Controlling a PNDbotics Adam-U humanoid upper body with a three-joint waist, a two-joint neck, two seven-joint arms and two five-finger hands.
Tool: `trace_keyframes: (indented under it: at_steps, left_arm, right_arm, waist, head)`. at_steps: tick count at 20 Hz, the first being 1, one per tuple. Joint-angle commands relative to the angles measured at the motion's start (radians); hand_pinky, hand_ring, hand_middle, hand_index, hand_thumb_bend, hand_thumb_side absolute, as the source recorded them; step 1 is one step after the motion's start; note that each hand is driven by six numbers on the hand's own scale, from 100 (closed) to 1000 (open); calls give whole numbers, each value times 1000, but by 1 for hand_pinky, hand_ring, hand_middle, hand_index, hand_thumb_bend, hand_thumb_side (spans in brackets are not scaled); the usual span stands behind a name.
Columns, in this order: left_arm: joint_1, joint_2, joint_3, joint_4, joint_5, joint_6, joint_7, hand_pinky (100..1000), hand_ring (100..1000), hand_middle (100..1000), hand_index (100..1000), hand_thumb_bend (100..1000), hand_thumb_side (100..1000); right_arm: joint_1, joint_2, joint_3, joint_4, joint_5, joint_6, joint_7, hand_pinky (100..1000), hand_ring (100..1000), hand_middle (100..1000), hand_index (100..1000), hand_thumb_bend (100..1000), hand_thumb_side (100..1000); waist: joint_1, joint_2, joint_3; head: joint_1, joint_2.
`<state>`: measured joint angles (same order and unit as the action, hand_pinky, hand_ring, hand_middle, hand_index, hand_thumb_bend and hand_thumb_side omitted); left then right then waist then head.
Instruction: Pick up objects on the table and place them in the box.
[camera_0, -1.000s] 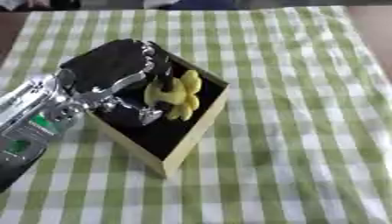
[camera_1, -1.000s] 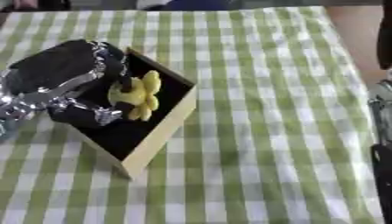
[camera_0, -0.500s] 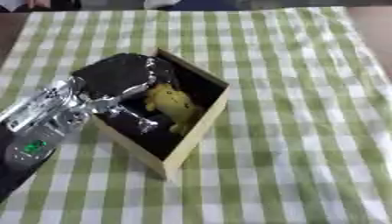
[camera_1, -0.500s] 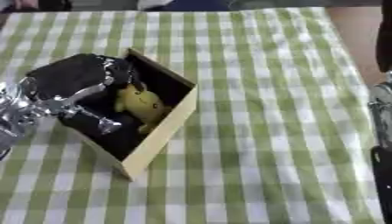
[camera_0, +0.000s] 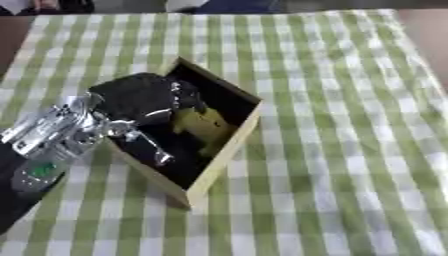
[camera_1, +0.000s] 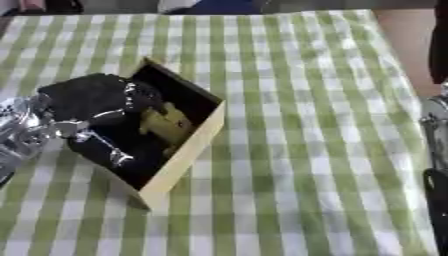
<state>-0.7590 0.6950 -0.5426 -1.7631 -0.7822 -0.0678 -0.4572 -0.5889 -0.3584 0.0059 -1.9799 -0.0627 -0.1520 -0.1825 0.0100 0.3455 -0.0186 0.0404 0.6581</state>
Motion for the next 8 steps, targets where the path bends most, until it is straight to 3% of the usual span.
trace_keyframes:
  at_steps: [1,8]
  left_arm:
    - [-14,12,35,-33,-2,15,11,598,741,743,821,440,256]
    - [-30,24,160,-166,55,97,102,567,724,736,814,300,298]
  right_arm:
    - [-9,-14,-10,-20,-2,-2,-1,744,755,664,835,100,1000]
    - [-19,-20,-14,-20,2,-14,-8,747,758,669,836,100,1000]
  waist:
    - [1,-26,1]
    - [5,-37,12]
  head:
    - [-4,-9]
    - [-12,11]
